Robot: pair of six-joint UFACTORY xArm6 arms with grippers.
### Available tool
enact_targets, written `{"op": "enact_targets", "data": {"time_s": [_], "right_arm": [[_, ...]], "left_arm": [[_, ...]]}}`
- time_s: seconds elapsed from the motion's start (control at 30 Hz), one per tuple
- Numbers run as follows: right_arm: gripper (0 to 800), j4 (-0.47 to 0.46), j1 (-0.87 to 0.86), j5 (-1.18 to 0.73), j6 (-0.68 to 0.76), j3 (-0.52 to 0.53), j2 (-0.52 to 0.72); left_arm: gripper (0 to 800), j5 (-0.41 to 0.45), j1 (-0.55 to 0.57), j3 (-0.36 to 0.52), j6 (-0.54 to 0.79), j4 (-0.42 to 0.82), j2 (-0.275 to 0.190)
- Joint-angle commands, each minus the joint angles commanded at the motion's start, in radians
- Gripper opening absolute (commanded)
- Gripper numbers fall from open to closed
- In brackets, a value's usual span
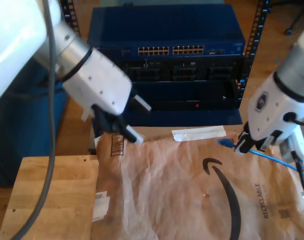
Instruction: Grab the cable and plug it in
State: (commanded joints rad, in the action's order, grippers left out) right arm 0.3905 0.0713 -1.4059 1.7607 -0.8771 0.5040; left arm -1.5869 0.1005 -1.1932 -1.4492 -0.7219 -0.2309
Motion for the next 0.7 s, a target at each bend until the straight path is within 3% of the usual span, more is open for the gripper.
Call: {"op": "enact_targets", "data": {"time_s": [0.2, 0.47, 0.7], "right_arm": [[23, 0.127, -0.055, -0.087, -0.002, -0.021, 0.031], [24, 0.143, -0.057, -0.089, 0.000, -0.023, 0.081], [24, 0.169, -0.072, -0.095, 0.002, -0.071, 0.094]], "left_arm": [[800, -0.009, 0.003, -0.146, -0.011, -0.054, 0.038], [794, -0.083, 0.005, -0.324, -0.081, -0.144, 0.054], [793, -0.183, -0.006, -0.338, -0.153, -0.158, 0.092]]}}
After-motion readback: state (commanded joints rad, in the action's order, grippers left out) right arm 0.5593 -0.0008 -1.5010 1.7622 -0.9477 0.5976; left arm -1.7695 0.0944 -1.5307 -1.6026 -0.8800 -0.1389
